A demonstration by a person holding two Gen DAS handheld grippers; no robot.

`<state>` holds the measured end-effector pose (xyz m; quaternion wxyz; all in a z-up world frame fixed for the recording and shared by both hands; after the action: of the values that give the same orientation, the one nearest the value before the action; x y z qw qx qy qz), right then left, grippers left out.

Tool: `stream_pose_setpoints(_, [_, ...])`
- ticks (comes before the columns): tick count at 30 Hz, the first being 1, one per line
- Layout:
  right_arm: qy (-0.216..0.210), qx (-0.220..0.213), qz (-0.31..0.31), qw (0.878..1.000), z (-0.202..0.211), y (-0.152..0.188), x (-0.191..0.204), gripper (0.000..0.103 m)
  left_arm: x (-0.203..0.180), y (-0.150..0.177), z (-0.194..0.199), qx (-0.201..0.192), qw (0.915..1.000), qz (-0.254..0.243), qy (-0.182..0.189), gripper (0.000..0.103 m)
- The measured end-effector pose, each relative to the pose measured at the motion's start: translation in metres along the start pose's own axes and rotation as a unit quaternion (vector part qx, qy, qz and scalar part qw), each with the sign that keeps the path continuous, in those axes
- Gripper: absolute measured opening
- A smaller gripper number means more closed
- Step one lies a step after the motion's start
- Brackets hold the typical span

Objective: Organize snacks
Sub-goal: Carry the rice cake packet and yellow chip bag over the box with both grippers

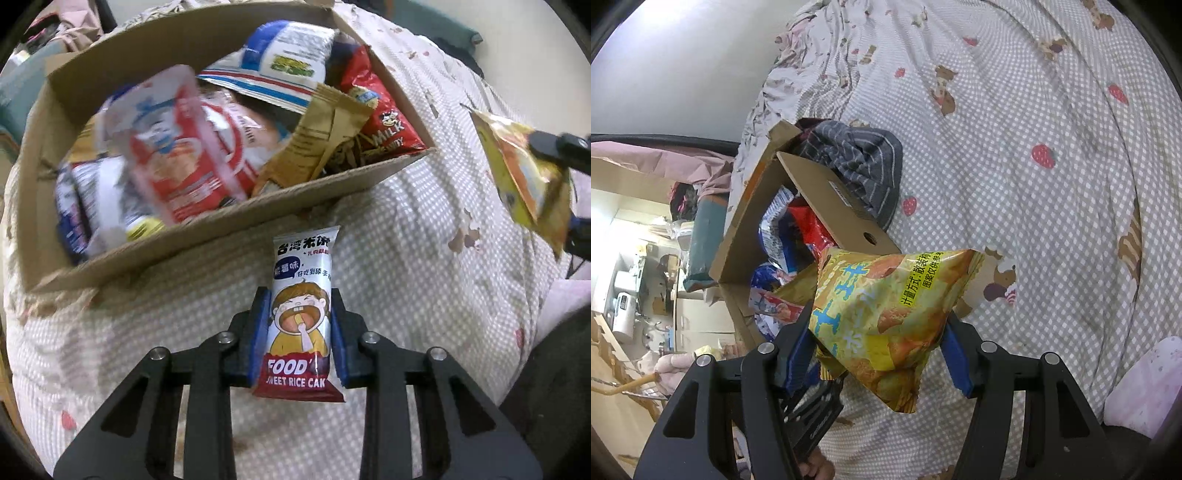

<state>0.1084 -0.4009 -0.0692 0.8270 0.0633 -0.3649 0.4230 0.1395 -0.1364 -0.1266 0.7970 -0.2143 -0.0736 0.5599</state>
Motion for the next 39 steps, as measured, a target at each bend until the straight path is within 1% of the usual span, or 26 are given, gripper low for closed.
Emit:
stream_pose_setpoints(3, [-0.007,-0.017,-0.001,1.0,0.007,-0.003,0.001,0.064,0.007,0.014,0.024,-0.012,0.9999,0.004,-0.003,0.026])
stream_pose_setpoints(6, [-0.024,-0.025,0.001,0.999,0.011,-0.004,0.004,0.064,0.014,0.025,0.044,-0.035,0.9993,0.008,-0.003,0.026])
stream_pose_setpoints(11, [-0.055,-0.036,0.013,0.998,0.015,-0.003,0.015,0.064,0.029,0.029,0.071,-0.063,0.9973,0.031,-0.018,0.026])
stream_pose_setpoints(14, [-0.074,-0.041,0.028,0.996,0.015,-0.003,0.026,0.064,0.044,0.023,0.094,-0.096,0.9936,0.053,-0.028,0.026])
stream_pose_setpoints(18, [-0.087,-0.044,0.048,0.994,0.014,-0.003,0.04,0.064,0.058,0.01,0.113,-0.126,0.9883,0.072,-0.045,0.026])
stream_pose_setpoints(20, [-0.096,-0.041,0.058,0.993,0.013,-0.002,0.046,0.064,0.067,0.003,0.122,-0.139,0.9862,0.077,-0.046,0.026])
stream_pose_setpoints(25, [-0.1,-0.032,0.09,0.99,0.003,-0.002,0.067,0.064,0.086,-0.015,0.13,-0.155,0.9828,0.083,-0.059,0.026])
stream_pose_setpoints(30, [-0.096,-0.022,0.108,0.989,-0.009,-0.007,0.086,0.064,0.1,-0.039,0.129,-0.163,0.9799,0.081,-0.082,0.026])
stream_pose_setpoints(35, [-0.097,-0.002,0.116,0.989,-0.031,-0.016,0.105,0.064,0.111,-0.059,0.12,-0.169,0.976,0.101,-0.093,0.026])
stream_pose_setpoints(39, [-0.098,0.003,0.144,0.985,-0.049,-0.022,0.135,0.064,0.111,-0.069,0.107,-0.167,0.9759,0.104,-0.095,0.026])
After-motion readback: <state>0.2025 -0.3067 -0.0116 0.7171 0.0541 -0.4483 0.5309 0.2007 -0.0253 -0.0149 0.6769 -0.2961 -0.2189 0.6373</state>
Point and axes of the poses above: each gripper's, at about its wrist camera, not at the fingertips, and z roughly against the way its jaws point, x to its left, y to its underside, the point moved 1 cm from there along -z, roughly the way its jaws point, and after that the axes turned 2 degrees about -x, right-handed, at the moved point
